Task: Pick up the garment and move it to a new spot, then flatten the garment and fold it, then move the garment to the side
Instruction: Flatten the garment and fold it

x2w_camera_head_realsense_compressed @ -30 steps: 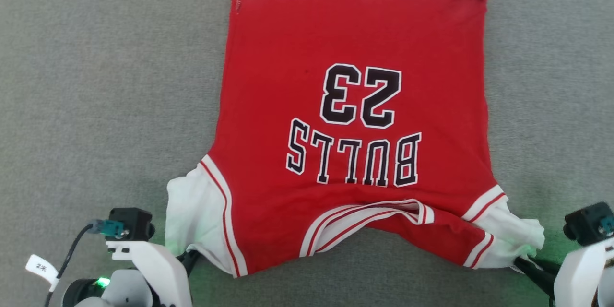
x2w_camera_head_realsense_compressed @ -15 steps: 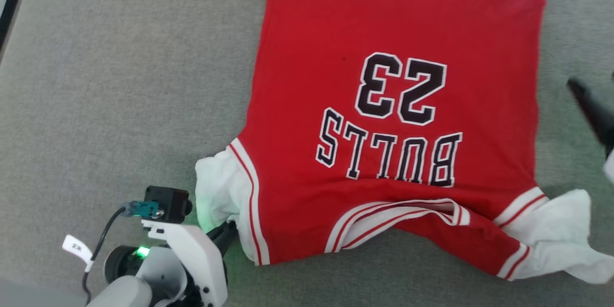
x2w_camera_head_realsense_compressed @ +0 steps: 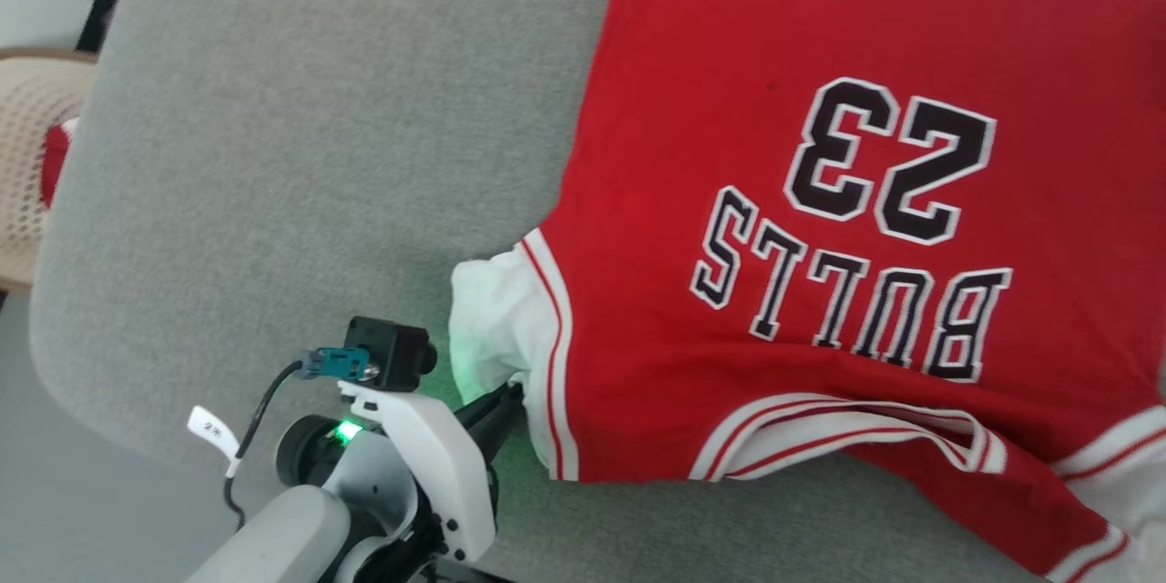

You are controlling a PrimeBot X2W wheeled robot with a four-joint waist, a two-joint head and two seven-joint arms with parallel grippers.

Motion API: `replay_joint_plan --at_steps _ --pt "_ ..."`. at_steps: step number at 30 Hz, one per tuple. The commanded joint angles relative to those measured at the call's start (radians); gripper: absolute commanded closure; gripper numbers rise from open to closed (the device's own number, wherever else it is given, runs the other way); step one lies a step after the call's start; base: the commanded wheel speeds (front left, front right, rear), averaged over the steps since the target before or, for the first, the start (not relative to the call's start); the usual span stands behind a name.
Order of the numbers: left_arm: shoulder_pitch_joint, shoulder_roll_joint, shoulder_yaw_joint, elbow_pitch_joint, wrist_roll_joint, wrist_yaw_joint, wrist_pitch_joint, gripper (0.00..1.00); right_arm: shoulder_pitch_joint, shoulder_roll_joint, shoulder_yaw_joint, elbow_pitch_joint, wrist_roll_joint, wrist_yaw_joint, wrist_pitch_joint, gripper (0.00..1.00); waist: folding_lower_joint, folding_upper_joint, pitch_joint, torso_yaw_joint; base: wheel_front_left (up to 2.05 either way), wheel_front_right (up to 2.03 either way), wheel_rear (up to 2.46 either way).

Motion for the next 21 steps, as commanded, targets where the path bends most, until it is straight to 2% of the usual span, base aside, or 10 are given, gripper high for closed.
replay_joint_plan --at_steps 1,7,8,9,10,11,12,16,21 --pt "-0.013 -0.015 -0.01 0.028 0.008 0.004 0.0 1.0 -0.019 0.001 0.0 0.017 -0.004 0.0 0.007 0.0 0.0 -0.0001 0.023 0.026 0.0 0.0 0.0" --pt "-0.039 -0.045 -0.021 0.068 0.003 -0.019 -0.004 1.0 -0.117 0.013 0.038 0.255 -0.038 0.0 0.147 0.0 0.0 -0.0001 0.048 0.062 0.0 0.0 0.0" --pt "-0.042 -0.051 -0.022 0.079 0.001 -0.021 -0.007 1.0 -0.122 0.025 0.047 0.335 -0.054 0.0 0.219 0.0 0.0 -0.0001 0.049 0.065 0.0 0.0 0.0" --pt "-0.044 -0.053 -0.023 0.085 0.001 -0.023 -0.008 1.0 -0.116 0.029 0.07 0.36 -0.058 0.0 0.265 0.0 0.0 -0.0001 0.048 0.066 0.0 0.0 0.0" --pt "-0.044 -0.054 -0.023 0.091 0.0 -0.023 -0.009 1.0 -0.11 0.024 0.092 0.379 -0.065 0.0 0.299 0.51 0.0 -0.0001 0.047 0.066 0.0 0.0 0.0" --pt "-0.046 -0.056 -0.023 0.097 -0.001 -0.023 -0.009 1.0 -0.106 0.013 0.117 0.385 -0.071 0.0 0.318 0.87 0.0 -0.0001 0.045 0.065 0.0 0.0 0.0" --pt "-0.047 -0.059 -0.023 0.102 -0.003 -0.025 -0.009 1.0 -0.105 0.0 0.135 0.384 -0.071 0.0 0.327 1.0 0.0 -0.0001 0.043 0.063 0.0 0.0 0.0" --pt "-0.052 -0.059 -0.017 0.123 -0.006 -0.033 -0.023 1.0 -0.107 -0.041 0.181 0.339 -0.05 0.0 0.251 1.0 0.0 -0.0001 0.022 0.041 0.0 0.0 0.0" --pt "-0.058 -0.041 0.003 0.14 -0.012 -0.045 -0.037 1.0 -0.076 -0.069 0.242 0.241 0.04 0.0 0.151 1.0 0.0 -0.0001 -0.016 -0.013 0.0 0.0 0.0"
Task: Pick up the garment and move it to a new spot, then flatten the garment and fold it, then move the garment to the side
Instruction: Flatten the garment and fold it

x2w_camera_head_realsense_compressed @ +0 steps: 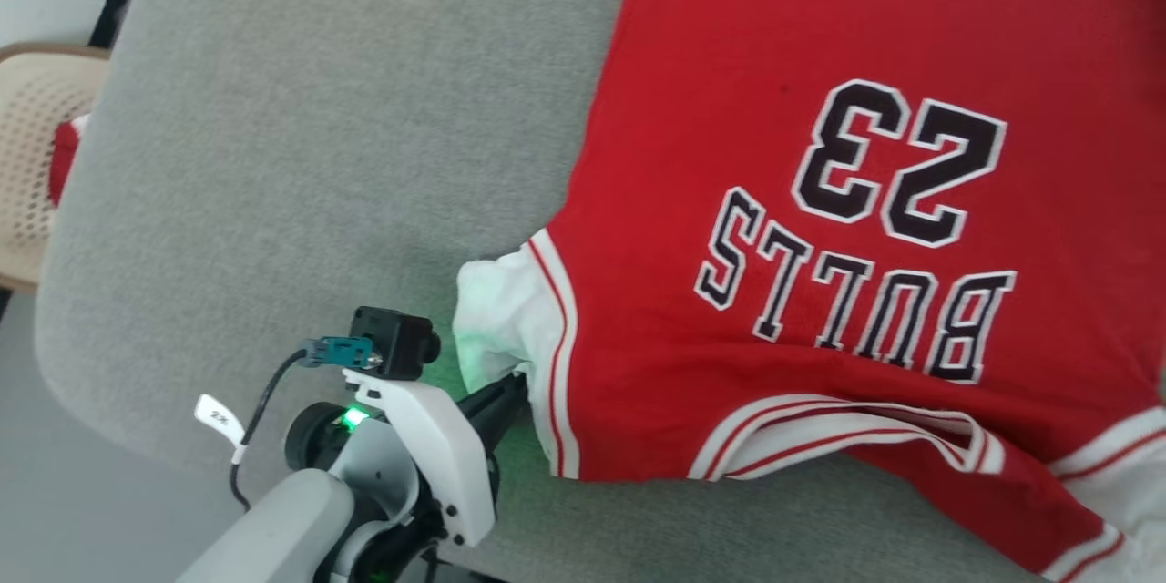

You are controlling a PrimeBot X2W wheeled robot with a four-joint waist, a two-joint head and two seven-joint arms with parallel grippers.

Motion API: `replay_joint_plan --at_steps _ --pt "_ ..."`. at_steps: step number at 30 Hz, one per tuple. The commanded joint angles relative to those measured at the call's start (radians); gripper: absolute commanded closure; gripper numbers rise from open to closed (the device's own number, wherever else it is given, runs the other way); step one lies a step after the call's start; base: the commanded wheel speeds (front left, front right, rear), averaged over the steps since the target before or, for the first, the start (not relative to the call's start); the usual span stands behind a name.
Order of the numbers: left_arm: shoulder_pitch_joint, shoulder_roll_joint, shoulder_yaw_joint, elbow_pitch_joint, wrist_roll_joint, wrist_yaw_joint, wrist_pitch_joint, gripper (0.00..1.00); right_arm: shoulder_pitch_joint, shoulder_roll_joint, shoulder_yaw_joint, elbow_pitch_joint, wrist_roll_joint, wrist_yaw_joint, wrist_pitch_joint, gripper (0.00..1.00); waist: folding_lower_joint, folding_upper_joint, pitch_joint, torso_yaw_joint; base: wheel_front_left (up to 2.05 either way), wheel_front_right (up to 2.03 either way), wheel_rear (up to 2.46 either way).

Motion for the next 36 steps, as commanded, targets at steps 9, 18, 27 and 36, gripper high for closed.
replay_joint_plan --at_steps 9,18,27,36 --pt "0.004 0.071 0.054 0.046 -0.017 0.027 -0.011 1.0 0.308 -0.038 0.065 -0.284 0.226 -0.001 -0.045 1.0 0.0 -0.0001 -0.088 -0.177 0.0 0.0 0.0" --pt "0.017 0.117 0.066 0.009 -0.019 0.04 0.007 1.0 0.635 -0.034 0.004 -0.592 0.299 -0.001 0.022 1.0 0.0 -0.0001 -0.121 -0.275 0.0 0.0 0.0" --pt "0.017 0.137 0.067 -0.02 -0.024 0.048 0.022 1.0 0.948 0.141 -0.142 -0.717 0.245 -0.001 0.029 1.0 0.0 -0.0001 -0.13 -0.306 0.0 0.0 0.0" --pt "0.027 0.134 0.08 -0.018 -0.036 0.043 0.008 1.0 0.924 0.193 -0.144 -0.649 0.165 -0.003 -0.102 0.0 0.0 -0.0001 -0.131 -0.313 0.0 0.0 0.0"
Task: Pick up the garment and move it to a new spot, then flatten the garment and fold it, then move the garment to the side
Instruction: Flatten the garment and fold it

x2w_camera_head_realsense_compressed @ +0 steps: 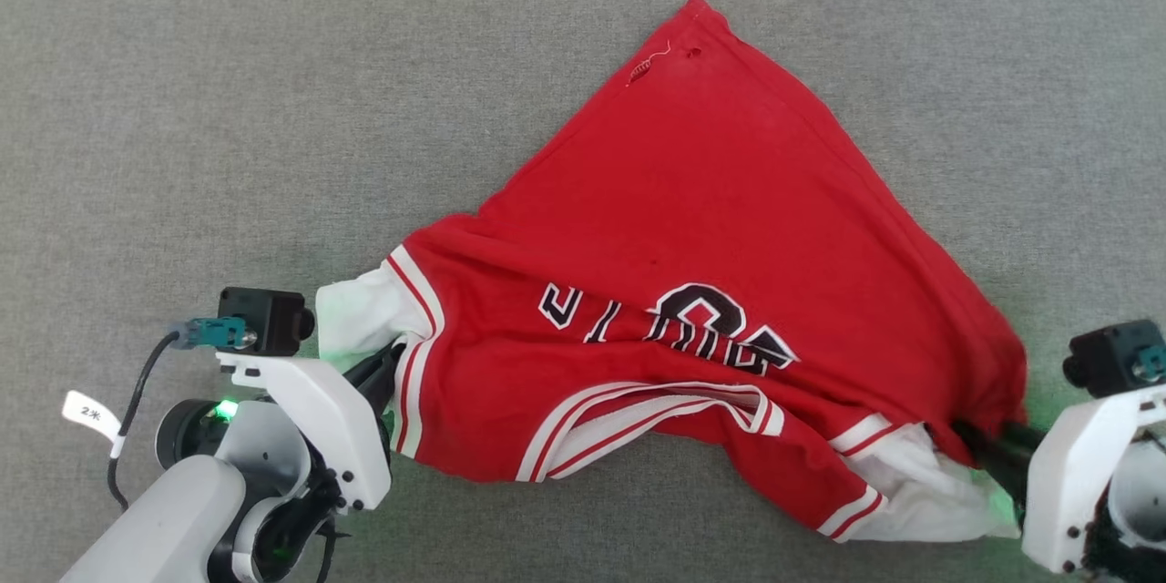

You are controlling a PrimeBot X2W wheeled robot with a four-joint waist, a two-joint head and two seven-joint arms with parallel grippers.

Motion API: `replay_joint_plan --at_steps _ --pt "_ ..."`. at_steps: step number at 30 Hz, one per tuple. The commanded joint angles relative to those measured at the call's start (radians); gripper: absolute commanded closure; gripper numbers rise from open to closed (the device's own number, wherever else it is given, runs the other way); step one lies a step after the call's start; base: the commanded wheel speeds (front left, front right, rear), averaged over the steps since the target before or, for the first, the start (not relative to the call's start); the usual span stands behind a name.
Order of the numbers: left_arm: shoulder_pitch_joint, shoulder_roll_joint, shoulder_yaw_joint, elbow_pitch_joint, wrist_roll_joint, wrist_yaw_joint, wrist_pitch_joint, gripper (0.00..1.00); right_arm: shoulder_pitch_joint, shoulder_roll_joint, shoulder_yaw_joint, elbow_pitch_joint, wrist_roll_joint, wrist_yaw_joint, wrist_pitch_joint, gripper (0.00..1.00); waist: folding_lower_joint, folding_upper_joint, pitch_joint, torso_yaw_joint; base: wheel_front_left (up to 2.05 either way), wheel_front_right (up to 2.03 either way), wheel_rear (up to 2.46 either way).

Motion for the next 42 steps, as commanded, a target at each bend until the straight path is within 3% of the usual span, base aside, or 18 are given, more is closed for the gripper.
replay_joint_plan --at_steps 1,10,16,22,29,34,42 --pt "0.013 -0.009 -0.004 0.005 -0.005 -0.002 0.001 1.0 -0.015 -0.016 0.001 -0.004 -0.012 -0.006 0.001 0.0 0.0 -0.0001 -0.001 -0.002 0.0 0.0 0.0" --pt "0.031 -0.008 -0.001 -0.005 -0.012 0.004 -0.01 1.0 -0.102 -0.061 -0.086 -0.277 -0.023 -0.003 -0.017 0.0 0.0 -0.0001 -0.004 0.02 0.0 0.0 0.0" --pt "0.025 -0.02 -0.006 -0.002 -0.01 -0.004 -0.024 1.0 -0.255 -0.054 -0.043 -0.275 -0.059 -0.003 -0.081 0.0 0.0 -0.0001 0.01 0.063 0.0 0.0 0.0" --pt "-0.012 -0.057 -0.036 0.01 0.007 -0.025 -0.017 1.0 -0.441 -0.077 0.054 -0.12 -0.069 -0.003 -0.127 0.0 0.0 -0.0001 0.031 0.137 0.0 0.0 0.0" --pt "-0.089 -0.138 -0.098 0.063 0.032 -0.079 -0.005 1.0 -0.686 -0.149 0.202 0.189 -0.06 -0.003 -0.138 0.0 0.0 -0.0001 0.057 0.282 0.0 0.0 0.0" --pt "-0.128 -0.196 -0.135 0.117 0.043 -0.119 -0.011 1.0 -0.811 -0.198 0.318 0.394 -0.051 -0.003 -0.101 0.0 0.0 -0.0001 0.073 0.369 0.0 0.0 0.0" --pt "-0.164 -0.25 -0.157 0.196 0.041 -0.173 -0.034 1.0 -0.905 -0.254 0.499 0.663 -0.03 -0.004 0.038 0.0 0.0 -0.0001 0.095 0.449 0.0 0.0 0.0"
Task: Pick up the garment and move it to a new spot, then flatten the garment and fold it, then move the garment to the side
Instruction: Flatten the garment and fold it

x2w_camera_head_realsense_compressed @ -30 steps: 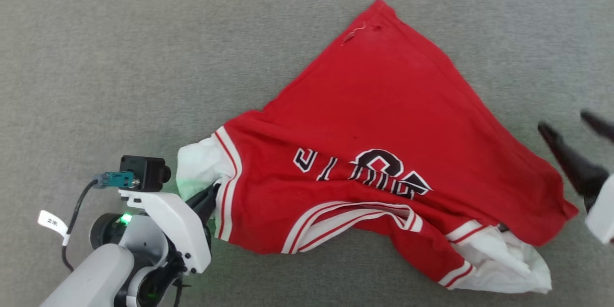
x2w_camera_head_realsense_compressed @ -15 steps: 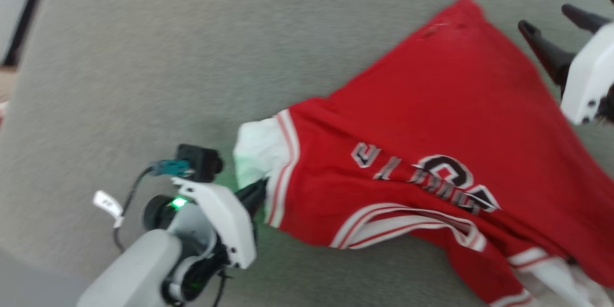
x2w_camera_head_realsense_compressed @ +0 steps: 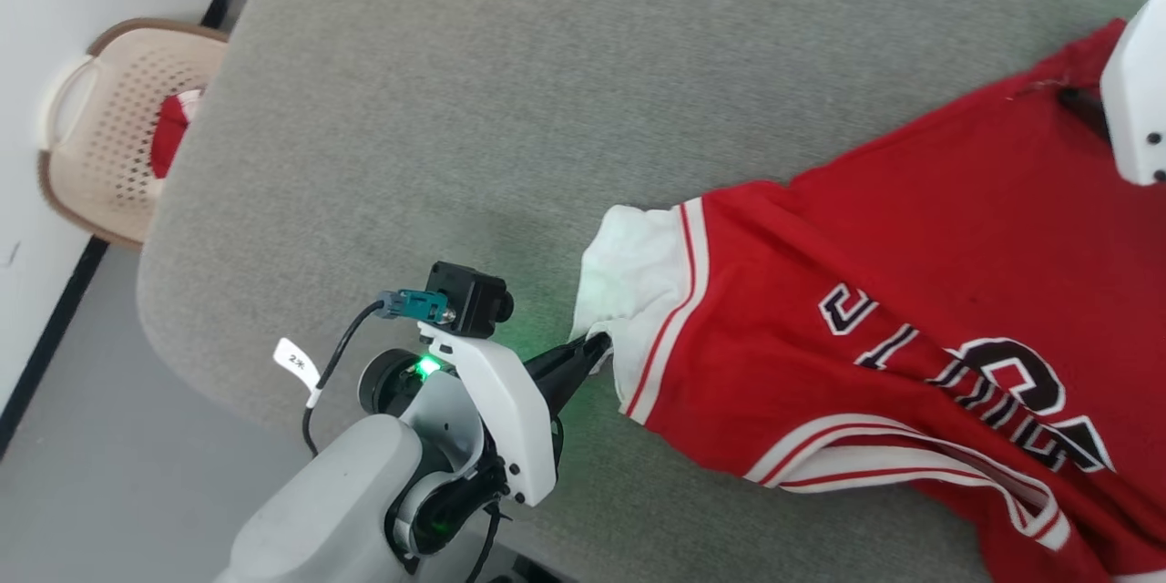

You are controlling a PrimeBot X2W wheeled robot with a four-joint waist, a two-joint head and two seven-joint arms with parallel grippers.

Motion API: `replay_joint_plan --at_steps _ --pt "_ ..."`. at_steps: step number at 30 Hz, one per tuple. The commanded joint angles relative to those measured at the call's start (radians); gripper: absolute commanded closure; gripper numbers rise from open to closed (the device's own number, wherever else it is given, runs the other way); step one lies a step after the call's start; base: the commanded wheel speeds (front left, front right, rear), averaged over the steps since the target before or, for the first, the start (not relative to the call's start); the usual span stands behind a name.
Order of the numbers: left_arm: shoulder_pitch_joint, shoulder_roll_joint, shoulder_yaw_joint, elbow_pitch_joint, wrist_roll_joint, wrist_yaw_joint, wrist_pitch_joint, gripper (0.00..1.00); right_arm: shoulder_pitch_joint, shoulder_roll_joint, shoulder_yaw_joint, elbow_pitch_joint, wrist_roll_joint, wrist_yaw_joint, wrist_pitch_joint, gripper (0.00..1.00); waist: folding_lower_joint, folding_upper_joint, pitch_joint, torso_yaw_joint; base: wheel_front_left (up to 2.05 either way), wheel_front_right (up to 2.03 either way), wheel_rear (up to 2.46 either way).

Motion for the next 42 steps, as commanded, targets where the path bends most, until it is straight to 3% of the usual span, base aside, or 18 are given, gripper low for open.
replay_joint_plan --at_steps 1,4,5,6,13,23,33,42 --pt "-0.012 -0.009 -0.004 0.032 -0.003 -0.01 -0.008 1.0 0.032 -0.002 0.07 0.101 0.025 -0.001 0.083 0.0 0.0 0.0 0.017 0.029 0.0 0.0 0.0" --pt "-0.017 -0.016 -0.005 0.056 -0.008 -0.021 -0.017 1.0 0.068 -0.003 0.136 0.173 0.066 0.0 0.207 0.0 0.0 0.0 0.019 0.033 0.0 0.0 0.0" --pt "-0.019 -0.019 -0.005 0.062 -0.011 -0.025 -0.018 1.0 0.075 -0.008 0.153 0.183 0.078 0.0 0.244 0.4 0.0 0.0 0.02 0.032 0.0 0.0 0.0" --pt "-0.02 -0.02 -0.004 0.068 -0.013 -0.025 -0.02 1.0 0.075 -0.013 0.166 0.181 0.089 0.0 0.261 1.0 0.0 0.0 0.021 0.031 0.0 0.0 0.0" --pt "-0.079 0.011 0.03 0.096 -0.023 -0.025 -0.003 1.0 -0.03 -0.03 0.125 0.109 0.123 -0.001 0.125 1.0 0.0 0.0 0.007 -0.019 0.0 0.0 0.0" --pt "-0.281 0.193 0.123 0.024 0.013 0.038 0.12 1.0 -0.098 -0.061 0.083 -0.065 0.18 -0.001 -0.028 1.0 0.0 0.0 -0.052 -0.158 0.0 0.0 0.0" --pt "-0.493 0.318 0.17 -0.028 0.054 0.073 0.273 1.0 -0.111 -0.079 -0.01 -0.194 0.204 -0.001 -0.079 1.0 0.0 0.0 -0.12 -0.273 0.0 0.0 0.0" --pt "-0.687 0.351 0.174 -0.007 0.09 0.063 0.373 1.0 -0.134 -0.065 -0.119 -0.304 0.194 -0.001 -0.027 1.0 0.0 0.0 -0.162 -0.337 0.0 0.0 0.0"
